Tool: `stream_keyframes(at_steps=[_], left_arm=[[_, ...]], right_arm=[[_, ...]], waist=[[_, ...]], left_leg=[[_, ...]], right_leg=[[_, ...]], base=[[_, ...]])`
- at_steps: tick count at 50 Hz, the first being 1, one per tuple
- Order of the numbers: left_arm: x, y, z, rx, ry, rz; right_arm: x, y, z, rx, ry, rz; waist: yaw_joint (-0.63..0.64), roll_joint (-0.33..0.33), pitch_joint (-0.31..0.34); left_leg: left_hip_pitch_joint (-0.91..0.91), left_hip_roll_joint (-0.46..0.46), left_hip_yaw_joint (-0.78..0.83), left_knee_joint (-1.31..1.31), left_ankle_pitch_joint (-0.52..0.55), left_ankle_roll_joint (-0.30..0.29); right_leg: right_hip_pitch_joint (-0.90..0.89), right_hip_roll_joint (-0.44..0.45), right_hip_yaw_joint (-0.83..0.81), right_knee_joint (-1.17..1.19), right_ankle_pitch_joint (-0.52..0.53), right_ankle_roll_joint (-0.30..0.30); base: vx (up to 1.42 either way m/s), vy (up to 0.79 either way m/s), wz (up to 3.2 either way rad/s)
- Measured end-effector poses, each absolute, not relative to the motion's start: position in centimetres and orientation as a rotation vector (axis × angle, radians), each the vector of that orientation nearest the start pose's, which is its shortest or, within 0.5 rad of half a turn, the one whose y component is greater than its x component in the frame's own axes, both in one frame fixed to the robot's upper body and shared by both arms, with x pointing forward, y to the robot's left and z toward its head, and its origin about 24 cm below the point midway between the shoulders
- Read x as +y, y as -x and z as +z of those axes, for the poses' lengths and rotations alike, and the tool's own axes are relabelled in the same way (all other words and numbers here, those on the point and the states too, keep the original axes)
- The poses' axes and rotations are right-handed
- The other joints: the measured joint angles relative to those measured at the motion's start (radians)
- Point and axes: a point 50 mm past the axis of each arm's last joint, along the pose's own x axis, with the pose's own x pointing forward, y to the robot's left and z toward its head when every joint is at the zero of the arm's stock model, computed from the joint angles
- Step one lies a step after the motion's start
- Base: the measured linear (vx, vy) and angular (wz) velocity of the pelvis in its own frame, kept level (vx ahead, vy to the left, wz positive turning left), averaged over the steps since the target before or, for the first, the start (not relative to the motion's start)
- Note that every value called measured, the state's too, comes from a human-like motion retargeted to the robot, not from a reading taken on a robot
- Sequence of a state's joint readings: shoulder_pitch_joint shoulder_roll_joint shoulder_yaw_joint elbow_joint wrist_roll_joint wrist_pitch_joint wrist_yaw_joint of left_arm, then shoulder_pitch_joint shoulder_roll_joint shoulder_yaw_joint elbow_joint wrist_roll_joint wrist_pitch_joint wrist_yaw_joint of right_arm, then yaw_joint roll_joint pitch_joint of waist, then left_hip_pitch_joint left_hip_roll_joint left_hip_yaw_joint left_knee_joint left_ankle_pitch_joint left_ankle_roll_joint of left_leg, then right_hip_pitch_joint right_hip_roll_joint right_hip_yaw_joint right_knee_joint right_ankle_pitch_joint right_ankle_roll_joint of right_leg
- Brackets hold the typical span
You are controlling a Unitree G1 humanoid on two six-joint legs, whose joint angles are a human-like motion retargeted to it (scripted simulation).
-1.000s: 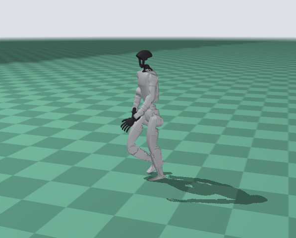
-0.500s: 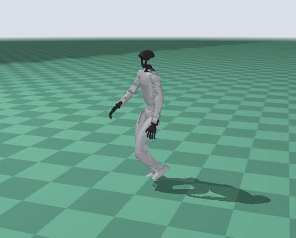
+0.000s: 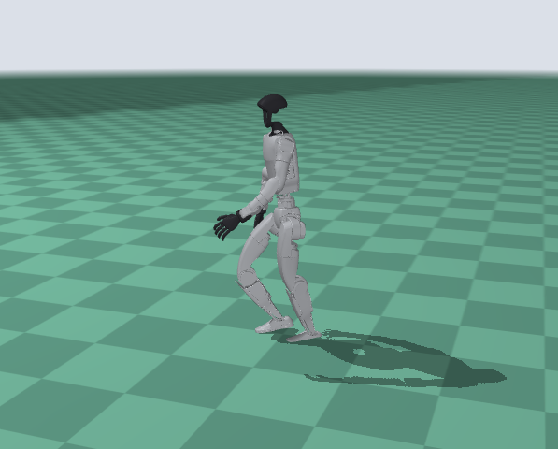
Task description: Walk
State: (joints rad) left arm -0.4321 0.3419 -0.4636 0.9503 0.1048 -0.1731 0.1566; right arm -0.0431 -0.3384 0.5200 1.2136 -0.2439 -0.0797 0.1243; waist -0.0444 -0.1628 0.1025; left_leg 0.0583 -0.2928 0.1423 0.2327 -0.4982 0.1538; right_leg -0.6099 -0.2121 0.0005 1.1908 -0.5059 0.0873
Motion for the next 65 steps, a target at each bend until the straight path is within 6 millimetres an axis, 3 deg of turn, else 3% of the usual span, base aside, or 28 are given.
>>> stream_keyframes(at_steps=[3, 5, 7, 9, 11, 13, 15, 17, 20, 22, 25, 28, 30, 32, 35, 37, 39, 43, 45, 48, 52, 55, 58, 61, 63, 65], left_arm=[[17.2, -32.1, -0.3, 0.167, -0.719, -0.198], [16.6, -32.6, 0.7, 0.108, -0.726, -0.207], [16.3, -32.3, 0.6, 0.096, -0.730, -0.221], [16.1, -31.0, -1.2, 0.153, -0.720, -0.250], [16.2, -28.6, -4.2, 0.274, -0.713, -0.289], [16.7, -25.5, -7.6, 0.436, -0.721, -0.339], [17.4, -22.2, -10.5, 0.610, -0.745, -0.392], [18.7, -18.3, -13.0, 0.783, -0.775, -0.434], [21.2, -13.1, -15.1, 0.995, -0.797, -0.455], [22.6, -10.0, -15.8, 1.101, -0.777, -0.443], [24.0, -6.4, -16.3, 1.216, -0.725, -0.401], [24.8, -4.3, -16.4, 1.281, -0.682, -0.355], [24.8, -3.3, -16.5, 1.310, -0.661, -0.336], [24.7, -3.1, -16.5, 1.319, -0.655, -0.324], [24.3, -4.6, -16.5, 1.285, -0.654, -0.302], [24.1, -7.5, -16.2, 1.207, -0.663, -0.273], [23.5, -11.5, -15.3, 1.087, -0.677, -0.252], [21.7, -20.5, -11.5, 0.776, -0.685, -0.209], [20.8, -24.4, -8.9, 0.618, -0.676, -0.186], [19.2, -29.3, -4.3, 0.386, -0.659, -0.169], [17.4, -32.3, 0.1, 0.169, -0.669, -0.193], [16.4, -32.2, 0.3, 0.130, -0.680, -0.238], [15.9, -29.4, -3.2, 0.252, -0.670, -0.317], [16.4, -24.0, -8.8, 0.512, -0.665, -0.404], [17.4, -19.7, -12.0, 0.714, -0.679, -0.458], [18.7, -15.3, -14.4, 0.904, -0.695, -0.496]], right_arm=[[-24.4, -7.4, -16.0, 1.262, 0.700, 0.476], [-24.8, -6.2, -16.1, 1.290, 0.692, 0.462], [-24.7, -6.3, -16.1, 1.279, 0.691, 0.452], [-24.3, -7.4, -16.0, 1.235, 0.692, 0.436], [-23.5, -9.5, -15.7, 1.158, 0.696, 0.417], [-22.6, -13.0, -14.8, 1.041, 0.712, 0.398], [-21.6, -17.2, -13.2, 0.892, 0.744, 0.378], [-20.6, -21.2, -11.0, 0.739, 0.773, 0.360], [-19.3, -26.7, -6.8, 0.514, 0.806, 0.328], [-18.6, -29.3, -4.1, 0.388, 0.816, 0.308], [-17.9, -31.9, -0.6, 0.242, 0.826, 0.285], [-17.6, -33.1, 1.3, 0.170, 0.835, 0.274], [-17.5, -32.9, 1.2, 0.162, 0.837, 0.279], [-17.5, -32.1, 0.0, 0.200, 0.838, 0.298], [-17.5, -29.2, -3.8, 0.345, 0.824, 0.359], [-17.5, -26.6, -6.9, 0.489, 0.808, 0.430], [-17.9, -23.5, -9.8, 0.648, 0.808, 0.502], [-20.2, -16.5, -13.9, 0.951, 0.801, 0.583], [-21.5, -13.3, -15.0, 1.071, 0.781, 0.581], [-23.7, -9.9, -15.7, 1.198, 0.747, 0.517], [-25.5, -6.8, -15.9, 1.299, 0.705, 0.432], [-25.6, -5.9, -16.0, 1.321, 0.702, 0.420], [-25.0, -6.9, -16.0, 1.278, 0.706, 0.409], [-23.7, -9.9, -15.7, 1.171, 0.720, 0.409], [-22.7, -13.4, -14.8, 1.055, 0.751, 0.413], [-21.6, -17.1, -13.4, 0.919, 0.791, 0.413]], waist=[[-0.006, 0.072, -0.007], [-0.006, 0.077, -0.009], [0.001, 0.091, -0.015], [0.007, 0.115, -0.013], [0.014, 0.149, -0.007], [0.026, 0.197, -0.011], [0.057, 0.234, -0.036], [0.100, 0.220, -0.042], [0.157, 0.173, -0.050], [0.185, 0.142, -0.049], [0.212, 0.095, -0.054], [0.210, 0.037, -0.071], [0.205, 0.019, -0.076], [0.193, -0.011, -0.086], [0.161, -0.073, -0.094], [0.135, -0.136, -0.087], [0.105, -0.152, -0.079], [0.047, -0.116, -0.057], [0.014, -0.094, -0.048], [-0.003, -0.010, -0.034], [-0.002, 0.080, -0.059], [0.008, 0.088, -0.068], [0.022, 0.122, -0.069], [0.041, 0.168, -0.064], [0.067, 0.219, -0.088], [0.111, 0.223, -0.096]], left_leg=[[0.074, 0.069, -0.016, -0.022, -0.036, -0.016], [0.098, 0.081, -0.014, 0.035, -0.073, -0.025], [0.103, 0.108, -0.017, 0.158, -0.115, -0.036], [0.077, 0.166, -0.006, 0.368, -0.128, -0.058], [0.004, 0.261, 0.020, 0.662, -0.079, -0.085], [-0.133, 0.395, 0.033, 0.979, 0.010, -0.098], [-0.306, 0.515, 0.027, 1.206, 0.054, -0.080], [-0.427, 0.558, 0.039, 1.299, 0.015, -0.042], [-0.593, 0.554, 0.059, 1.260, -0.060, -0.008], [-0.661, 0.519, 0.083, 1.121, -0.082, -0.011], [-0.720, 0.429, 0.117, 0.800, -0.068, -0.042], [-0.707, 0.296, 0.136, 0.434, -0.015, -0.063], [-0.712, 0.259, 0.133, 0.400, -0.007, -0.059], [-0.698, 0.218, 0.138, 0.435, 0.011, -0.037], [-0.648, 0.141, 0.159, 0.488, 0.009, 0.010], [-0.557, 0.043, 0.175, 0.392, 0.026, 0.039], [-0.466, -0.011, 0.162, 0.312, 0.023, 0.053], [-0.258, -0.050, 0.104, 0.153, 0.010, 0.047], [-0.171, -0.056, 0.077, 0.111, -0.001, 0.036], [-0.022, -0.012, 0.026, -0.025, 0.012, 0.017], [0.038, 0.067, 0.011, -0.045, -0.030, 0.000], [0.053, 0.081, 0.010, 0.071, -0.096, -0.006], [0.017, 0.151, 0.022, 0.353, -0.139, -0.029], [-0.114, 0.295, 0.058, 0.796, -0.072, -0.053], [-0.288, 0.435, 0.051, 1.088, -0.016, -0.052], [-0.421, 0.505, 0.056, 1.246, -0.016, -0.026]], right_leg=[[-0.009, 0.123, -0.005, -0.387, 0.033, 0.034], [-0.023, 0.154, 0.016, -0.481, 0.029, 0.050], [-0.004, 0.183, 0.013, -0.483, 0.052, 0.041], [0.029, 0.219, -0.005, -0.434, 0.077, 0.015], [0.065, 0.263, -0.034, -0.376, 0.072, -0.026], [0.096, 0.322, -0.075, -0.363, 0.053, -0.074], [0.124, 0.380, -0.098, -0.414, 0.050, -0.108], [0.173, 0.395, -0.078, -0.435, 0.028, -0.114], [0.261, 0.392, -0.035, -0.497, 0.008, -0.102], [0.323, 0.376, -0.013, -0.528, -0.013, -0.090], [0.413, 0.330, 0.003, -0.581, -0.044, -0.073], [0.455, 0.255, 0.006, -0.576, -0.090, -0.054], [0.465, 0.231, 0.012, -0.501, -0.126, -0.044], [0.469, 0.198, 0.029, -0.396, -0.143, -0.022], [0.449, 0.117, 0.045, -0.172, -0.056, 0.051], [0.373, 0.021, 0.066, 0.045, 0.086, 0.112], [0.282, -0.033, 0.075, 0.214, 0.178, 0.122], [0.106, -0.071, 0.069, 0.330, 0.119, 0.054], [0.028, -0.076, 0.061, 0.262, 0.056, 0.021], [-0.034, 0.010, 0.021, -0.020, 0.030, 0.011], [-0.046, 0.149, 0.008, -0.501, 0.075, 0.054], [-0.048, 0.170, 0.016, -0.532, 0.084, 0.059], [-0.001, 0.206, -0.008, -0.452, 0.110, 0.026], [0.058, 0.261, -0.048, -0.376, 0.083, -0.031], [0.092, 0.330, -0.084, -0.413, 0.072, -0.075], [0.137, 0.361, -0.079, -0.426, 0.044, -0.096]], base=[[0.00, 0.00, 0.00], [-0.05, -0.05, -0.06], [-0.01, -0.06, -0.11], [0.00, -0.07, -0.10], [-0.05, -0.08, -0.06], [-0.08, -0.09, -0.08], [-0.06, -0.09, -0.34], [-0.03, -0.06, -0.52], [-0.01, -0.02, -0.47], [0.01, 0.02, -0.41], [0.01, 0.02, -0.19], [0.00, 0.02, -0.04], [-0.02, 0.03, -0.25], [0.00, 0.02, -0.12], [0.01, 0.04, 0.02], [-0.02, 0.08, 0.08], [-0.01, 0.07, 0.02], [0.00, 0.06, 0.06], [0.01, 0.03, 0.05], [0.00, 0.00, 0.00], [0.00, 0.00, 0.00], [-0.02, -0.06, -0.11], [0.01, -0.07, -0.15], [-0.04, -0.09, -0.15], [-0.06, -0.10, -0.33], [-0.03, -0.07, -0.57]])
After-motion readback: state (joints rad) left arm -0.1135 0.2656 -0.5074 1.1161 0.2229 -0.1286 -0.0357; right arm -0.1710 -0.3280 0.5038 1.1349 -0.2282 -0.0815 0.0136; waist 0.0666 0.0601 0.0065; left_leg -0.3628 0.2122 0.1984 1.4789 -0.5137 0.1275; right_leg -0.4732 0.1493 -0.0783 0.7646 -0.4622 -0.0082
